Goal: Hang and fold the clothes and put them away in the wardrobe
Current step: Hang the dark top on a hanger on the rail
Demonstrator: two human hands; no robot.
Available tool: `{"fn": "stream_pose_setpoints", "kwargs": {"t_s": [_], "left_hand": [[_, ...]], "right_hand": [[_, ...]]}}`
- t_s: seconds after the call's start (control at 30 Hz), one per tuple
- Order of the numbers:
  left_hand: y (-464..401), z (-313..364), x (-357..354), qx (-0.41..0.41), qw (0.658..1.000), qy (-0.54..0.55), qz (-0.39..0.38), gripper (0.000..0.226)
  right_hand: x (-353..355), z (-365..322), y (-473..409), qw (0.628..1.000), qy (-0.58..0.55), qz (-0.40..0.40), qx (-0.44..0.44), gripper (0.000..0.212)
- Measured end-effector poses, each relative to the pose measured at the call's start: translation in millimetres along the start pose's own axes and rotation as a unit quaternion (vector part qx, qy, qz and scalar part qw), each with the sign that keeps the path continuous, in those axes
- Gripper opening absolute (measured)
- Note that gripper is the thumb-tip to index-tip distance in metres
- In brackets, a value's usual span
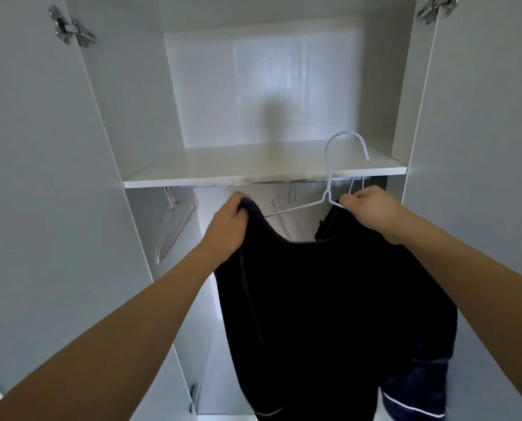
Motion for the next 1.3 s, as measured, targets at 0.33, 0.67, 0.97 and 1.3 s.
{"fn": "stream_pose_setpoints", "kwargs": {"t_s": [0.33,0.67,0.97,1.3], "left_hand": [[6,3,-13,-0.129,0.943,-0.307,-0.009,0.048],[-7,-4,-9,-0.097,0.96,-0.236,-0.115,0.046],[4,-7,-5,-0.126,0.912,-0.383,-0.075,0.038],[-4,-29,-7,0.147,0.865,-0.452,-0.165,0.023]], "right_hand": [[14,45,14,0.988,0.14,0.057,-0.021,0.043],[2,38,22,0.978,-0.067,-0.179,-0.08,0.044],[-22,-7,9,0.944,-0.18,-0.273,-0.054,0.038],[-47,-18,15,0.929,-0.15,-0.322,-0.106,0.025]]}}
Point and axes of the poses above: each hand's wrist, its own y-axis away from the middle knuckle, its own x-axis out of the back of the hand, z = x × y, the point moved 1 cm from there along -y, towards the middle knuckle, and after that the axes turned 3 degrees about y, right-handed, at the moved point
